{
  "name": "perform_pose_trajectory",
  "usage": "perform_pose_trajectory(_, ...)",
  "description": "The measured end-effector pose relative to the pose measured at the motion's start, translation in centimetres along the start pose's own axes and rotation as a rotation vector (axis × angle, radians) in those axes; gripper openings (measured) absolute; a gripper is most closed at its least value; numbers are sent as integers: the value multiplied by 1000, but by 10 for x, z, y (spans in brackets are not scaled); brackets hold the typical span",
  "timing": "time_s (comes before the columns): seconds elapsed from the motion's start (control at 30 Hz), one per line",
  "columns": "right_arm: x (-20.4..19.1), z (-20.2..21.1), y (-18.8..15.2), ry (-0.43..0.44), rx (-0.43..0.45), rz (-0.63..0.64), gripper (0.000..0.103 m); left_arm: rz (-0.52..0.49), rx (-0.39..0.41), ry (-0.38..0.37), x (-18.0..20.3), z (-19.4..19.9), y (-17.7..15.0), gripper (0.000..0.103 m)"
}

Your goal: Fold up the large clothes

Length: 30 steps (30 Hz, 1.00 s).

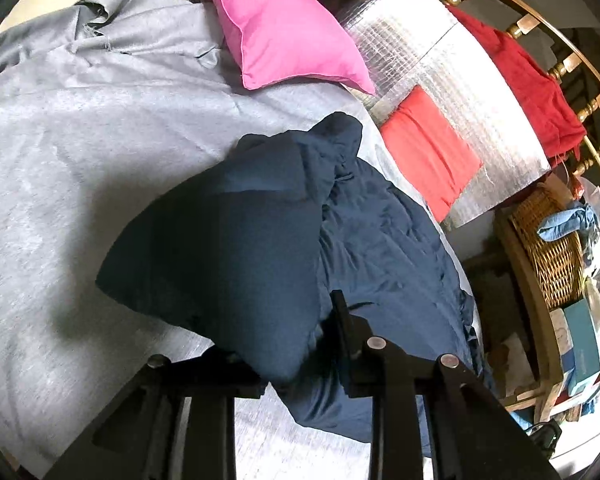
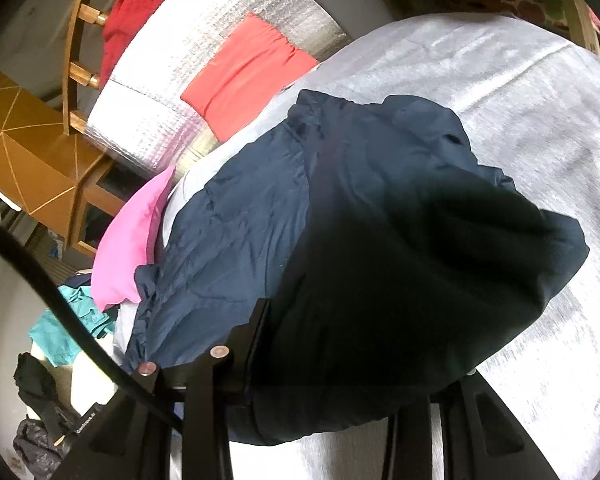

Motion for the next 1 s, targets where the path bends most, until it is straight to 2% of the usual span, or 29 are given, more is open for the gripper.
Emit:
perform_pose_trajectory(0.37, 4, 15, -2, -9, -15, 54, 39, -52, -25, 21, 3, 19, -13, 27)
perform_pose_trajectory(0.6, 10, 9, -1, -25, -42, 79, 39, -75, -48, 47, -1, 22, -25, 27)
perform_pose_trajectory(0.7, 21, -7, 0, -34, -123, 40, 41, -65, -85, 94, -9, 14, -32, 34)
perform_pose_trajectory(0.77, 29, -14, 1, -15, -175, -6, 43, -54, -120, 141, -16, 8, -35, 48)
perform_pose_trajectory(0.8, 33, -14, 2, -4, -196, -31, 47, -43, -128, 158, -19, 8, -34, 60)
perform_pose_trajectory(0.9, 39, -8, 6, 4, -225, -36, 53, 9, -155, 133, -27, 19, -31, 64)
perform_pose_trajectory(1.0, 49, 6, 5, 16, -255, -13, 59, 12, -152, 121, -31, 39, -29, 65)
Point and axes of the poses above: each gripper's, at about its wrist camera, not at the fingertips, and z roughly against the way its jaws point, x to its right, y to its top, the point moved 3 cm from there along -z, roughly the way its jaws point, and after that the axes turned 11 degrees about -y, right-handed, at the moved point
